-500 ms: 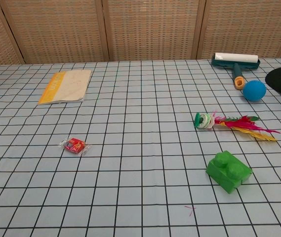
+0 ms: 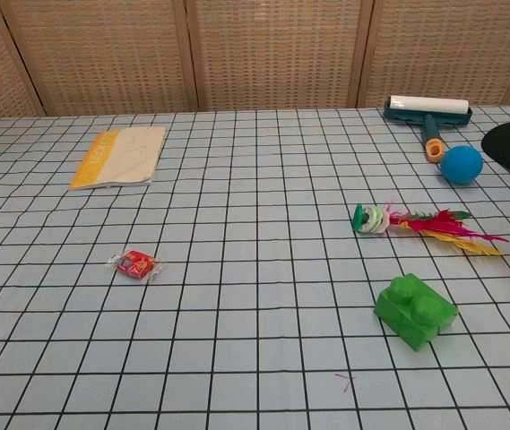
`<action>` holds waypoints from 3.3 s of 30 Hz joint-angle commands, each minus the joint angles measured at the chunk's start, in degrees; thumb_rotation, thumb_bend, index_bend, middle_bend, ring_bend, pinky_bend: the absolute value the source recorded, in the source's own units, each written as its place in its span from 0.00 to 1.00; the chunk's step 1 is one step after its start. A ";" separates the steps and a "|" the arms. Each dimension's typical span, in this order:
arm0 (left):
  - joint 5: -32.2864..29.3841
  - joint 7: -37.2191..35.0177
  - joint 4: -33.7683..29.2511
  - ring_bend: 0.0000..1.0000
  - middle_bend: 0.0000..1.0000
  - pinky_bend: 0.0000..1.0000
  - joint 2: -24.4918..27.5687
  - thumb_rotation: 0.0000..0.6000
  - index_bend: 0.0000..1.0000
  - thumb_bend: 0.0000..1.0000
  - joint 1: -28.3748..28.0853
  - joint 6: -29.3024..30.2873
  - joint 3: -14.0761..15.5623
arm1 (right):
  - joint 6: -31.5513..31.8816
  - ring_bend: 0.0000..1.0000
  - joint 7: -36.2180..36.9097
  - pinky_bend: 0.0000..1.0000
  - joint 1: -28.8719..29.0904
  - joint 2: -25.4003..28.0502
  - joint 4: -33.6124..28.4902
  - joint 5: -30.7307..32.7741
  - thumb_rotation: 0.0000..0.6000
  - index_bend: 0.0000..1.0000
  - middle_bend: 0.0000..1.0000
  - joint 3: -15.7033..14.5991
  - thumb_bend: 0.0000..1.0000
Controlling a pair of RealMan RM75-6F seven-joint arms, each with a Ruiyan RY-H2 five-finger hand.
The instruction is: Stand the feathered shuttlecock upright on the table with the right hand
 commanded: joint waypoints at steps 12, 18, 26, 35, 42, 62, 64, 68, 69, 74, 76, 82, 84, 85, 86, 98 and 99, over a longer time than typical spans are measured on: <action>-5.11 2.77 -0.04 0.00 0.00 0.00 -1.06 1.00 0.00 0.00 -2.03 -3.49 -1.67 | -10.98 0.00 -11.82 0.00 11.28 -13.29 7.94 16.01 1.00 0.51 0.00 4.43 0.39; -5.48 3.61 0.06 0.00 0.00 0.00 -1.33 1.00 0.00 0.00 -2.41 -4.00 -1.67 | -10.90 0.00 -12.14 0.00 12.22 -16.73 11.54 17.53 1.00 0.52 0.00 3.81 0.45; -5.61 3.76 0.10 0.00 0.00 0.00 -1.44 1.00 0.00 0.00 -2.35 -3.81 -1.56 | -11.72 0.00 -12.12 0.00 12.71 -18.98 15.22 19.71 1.00 0.52 0.00 2.74 0.47; -5.82 4.29 0.18 0.00 0.00 0.00 -1.82 1.00 0.00 0.00 -2.45 -3.74 -1.57 | -12.05 0.00 -10.47 0.00 13.21 -20.12 18.48 20.35 1.00 0.53 0.00 2.49 0.49; -5.85 4.50 0.19 0.00 0.00 0.00 -1.91 1.00 0.00 0.00 -2.48 -3.67 -1.52 | -12.30 0.00 -9.19 0.00 13.42 -20.61 19.09 20.22 1.00 0.57 0.00 2.06 0.57; -5.14 2.96 0.08 0.00 0.00 0.00 -1.21 1.00 0.00 0.00 -2.26 -3.27 -1.23 | -5.93 0.00 -8.86 0.00 14.51 -18.53 16.14 13.26 1.00 0.81 0.02 2.17 0.66; -5.04 2.56 0.11 0.00 0.00 0.00 -1.06 1.00 0.00 0.00 -2.22 -3.21 -1.20 | -5.26 0.00 -9.90 0.00 15.16 -17.47 14.59 12.25 1.00 0.81 0.03 2.66 0.66; -4.68 1.68 0.19 0.00 0.00 0.00 -0.73 1.00 0.00 0.00 -2.07 -2.98 -1.12 | -4.97 0.00 -13.82 0.00 17.03 -14.65 9.81 11.89 1.00 0.81 0.03 4.55 0.66; -4.59 1.22 0.19 0.00 0.00 0.00 -0.55 1.00 0.00 0.00 -1.99 -2.81 -1.16 | -4.69 0.00 -16.67 0.00 18.42 -13.10 7.74 10.81 1.00 0.81 0.03 5.52 0.66; -4.32 0.08 0.27 0.00 0.00 0.00 -0.09 1.00 0.00 0.00 -1.82 -2.55 -1.14 | -4.93 0.00 -24.04 0.00 20.72 -9.69 1.32 11.76 1.00 0.81 0.04 7.39 0.66; -4.18 -0.23 0.31 0.00 0.00 0.00 0.07 1.00 0.00 0.00 -1.78 -2.49 -1.11 | -4.70 0.00 -26.81 0.00 21.76 -8.78 -1.32 12.05 1.00 0.81 0.04 8.22 0.66; -4.12 -1.12 0.35 0.00 0.00 0.00 0.46 1.00 0.00 0.00 -1.73 -2.51 -1.10 | -4.51 0.00 -34.17 0.00 24.45 -7.85 -6.75 13.75 1.00 0.81 0.04 9.50 0.66; -3.98 -1.20 0.32 0.00 0.00 0.00 0.53 1.00 0.00 0.00 -1.68 -2.45 -1.04 | -4.43 0.00 -35.98 0.00 25.17 -8.03 -7.52 14.46 1.00 0.81 0.04 9.61 0.66; -3.91 -1.23 0.31 0.00 0.00 0.00 0.56 1.00 0.00 0.00 -1.65 -2.41 -1.01 | -4.33 0.00 -36.57 0.00 25.42 -8.17 -7.73 14.79 1.00 0.81 0.04 9.60 0.66; -3.84 -1.27 0.29 0.00 0.00 0.00 0.58 1.00 0.00 0.00 -1.62 -2.36 -0.98 | -4.28 0.00 -37.20 0.00 25.80 -8.48 -7.93 15.10 1.00 0.81 0.04 9.51 0.66; -3.98 -1.72 0.32 0.00 0.00 0.00 0.76 1.00 0.00 0.00 -1.51 -2.19 -1.08 | -3.88 0.00 -35.77 0.00 27.49 -16.74 -2.83 15.80 1.00 0.81 0.05 5.55 0.65; -3.96 -1.68 0.32 0.00 0.00 0.00 0.77 1.00 0.00 0.00 -1.51 -2.21 -1.07 | -3.76 0.00 -35.09 0.00 27.48 -18.12 -1.65 15.22 1.00 0.81 0.06 4.79 0.65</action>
